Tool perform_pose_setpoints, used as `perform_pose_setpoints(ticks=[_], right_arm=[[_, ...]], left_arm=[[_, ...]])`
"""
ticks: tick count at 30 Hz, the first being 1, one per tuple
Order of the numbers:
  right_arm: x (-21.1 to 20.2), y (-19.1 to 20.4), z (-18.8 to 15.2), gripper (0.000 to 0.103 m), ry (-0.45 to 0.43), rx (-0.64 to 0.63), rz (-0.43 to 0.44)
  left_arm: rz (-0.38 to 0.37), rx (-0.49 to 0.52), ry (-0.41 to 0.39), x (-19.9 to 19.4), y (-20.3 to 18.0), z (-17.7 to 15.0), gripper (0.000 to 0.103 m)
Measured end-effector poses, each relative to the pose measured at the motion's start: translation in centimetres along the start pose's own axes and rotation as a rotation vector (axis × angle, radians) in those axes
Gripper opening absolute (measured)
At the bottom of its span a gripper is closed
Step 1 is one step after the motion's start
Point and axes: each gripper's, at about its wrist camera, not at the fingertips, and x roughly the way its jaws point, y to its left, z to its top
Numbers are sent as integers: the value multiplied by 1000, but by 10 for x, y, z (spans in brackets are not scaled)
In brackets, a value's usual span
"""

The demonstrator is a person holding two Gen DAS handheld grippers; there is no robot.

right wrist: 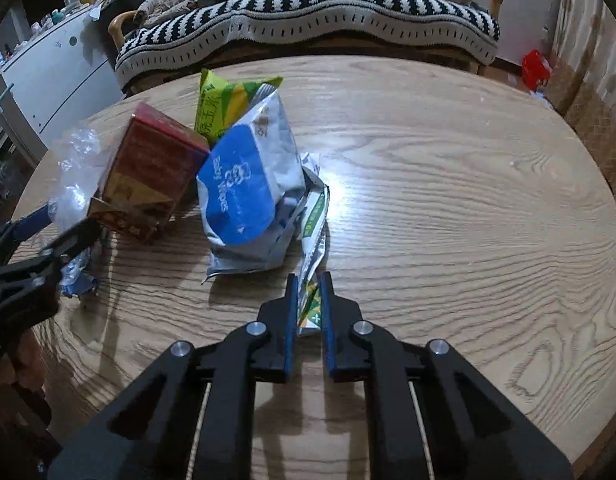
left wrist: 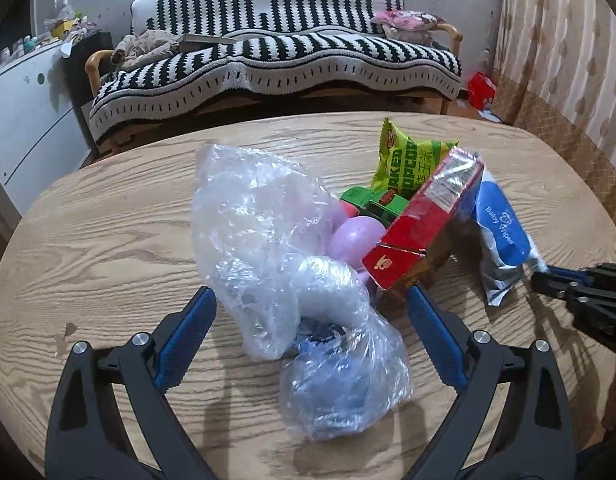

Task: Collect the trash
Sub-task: 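Grasp the clear plastic bag with the left tool while the right tool grasps a small wrapper, then carry plastic bag and small wrapper to the bin and open both tools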

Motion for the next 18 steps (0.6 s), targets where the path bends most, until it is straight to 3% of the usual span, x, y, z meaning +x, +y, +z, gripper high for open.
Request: perform_pose_setpoints(ticks=[2, 4, 9, 12, 18], right_arm=[[-4, -1, -2, 12, -3, 0, 7], [-7, -3, -4, 12, -6, 0, 6], [-11, -10, -6, 12, -9, 13, 6], [-15, -12, -7, 12, -15, 24, 10], [-28, -19, -10, 11, -40, 36, 10]], left_arm=[[9, 5, -1, 2, -1, 0, 92], [-1, -2, -10, -3, 0, 0, 79], [-37, 7, -23, -16, 3, 2, 28], [-42, -2, -9, -20, 7, 2, 11], [-61, -7, -78, -59, 12, 7, 2]])
